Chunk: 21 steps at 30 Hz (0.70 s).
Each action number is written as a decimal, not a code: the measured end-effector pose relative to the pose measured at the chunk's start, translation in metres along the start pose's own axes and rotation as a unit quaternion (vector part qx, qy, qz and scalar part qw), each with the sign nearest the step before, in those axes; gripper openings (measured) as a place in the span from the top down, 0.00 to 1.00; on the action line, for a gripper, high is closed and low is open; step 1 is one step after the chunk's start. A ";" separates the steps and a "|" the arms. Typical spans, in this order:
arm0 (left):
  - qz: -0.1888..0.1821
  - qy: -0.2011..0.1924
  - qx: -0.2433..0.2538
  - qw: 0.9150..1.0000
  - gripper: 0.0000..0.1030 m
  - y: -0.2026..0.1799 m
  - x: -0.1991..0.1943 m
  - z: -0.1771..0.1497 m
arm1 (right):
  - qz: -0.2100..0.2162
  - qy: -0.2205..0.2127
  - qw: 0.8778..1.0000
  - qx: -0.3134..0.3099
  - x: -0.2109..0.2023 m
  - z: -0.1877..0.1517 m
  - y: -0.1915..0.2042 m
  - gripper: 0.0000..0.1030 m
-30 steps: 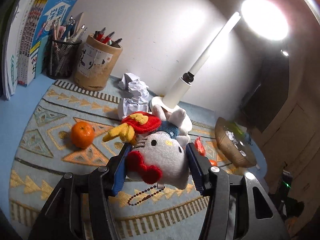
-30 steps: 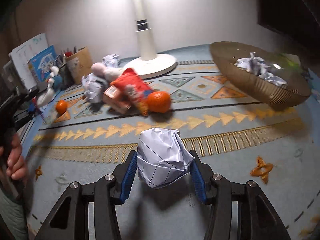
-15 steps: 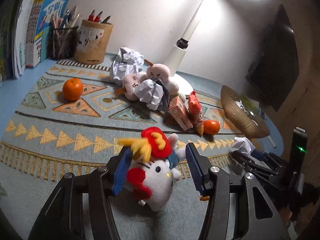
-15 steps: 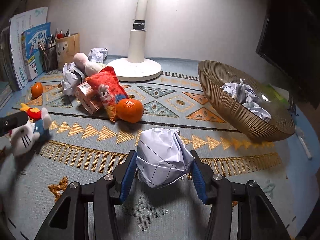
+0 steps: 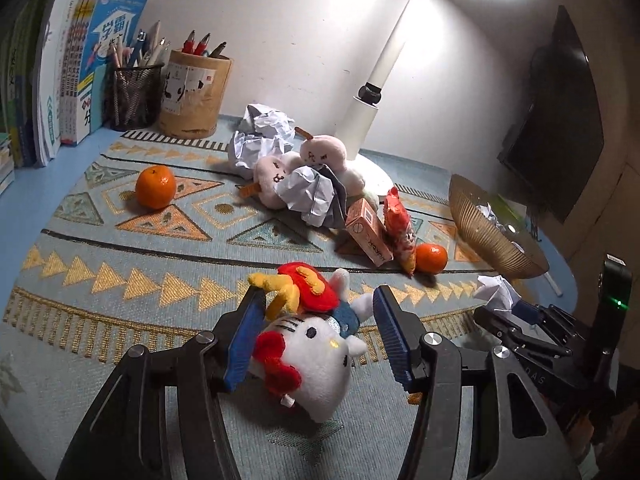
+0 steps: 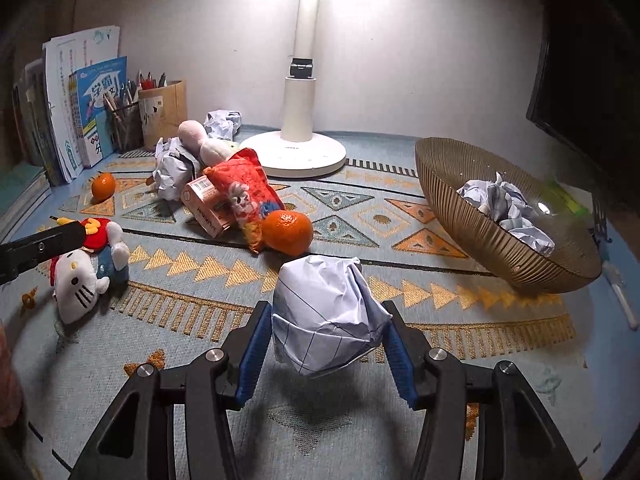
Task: Organize objects
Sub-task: 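Lift the paper ball with the right gripper while the left holds the cat plush, then drop the right gripper's paper ball into the bowl while the left opens over the rug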
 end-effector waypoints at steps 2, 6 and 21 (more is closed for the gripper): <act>0.002 -0.004 0.003 1.000 0.48 -0.001 -0.001 0.000 | -0.002 -0.001 1.000 0.000 0.000 0.000 0.000 0.49; 0.013 -0.007 0.015 1.000 0.48 -0.005 -0.002 -0.001 | -0.005 -0.005 1.000 0.011 -0.002 0.000 -0.004 0.47; 0.037 0.002 0.032 0.999 0.48 -0.012 0.001 -0.001 | -0.012 -0.012 1.000 -0.004 -0.003 0.001 0.000 0.47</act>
Point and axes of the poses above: each gripper's, at about its wrist camera, not at the fingertips, and x roughly the way its jaws point, y to its left, z to its top, the point moved 1 cm from there along x, roughly the way its jaws point, and after that the axes turned 6 degrees about x, right-handed, at the moved point
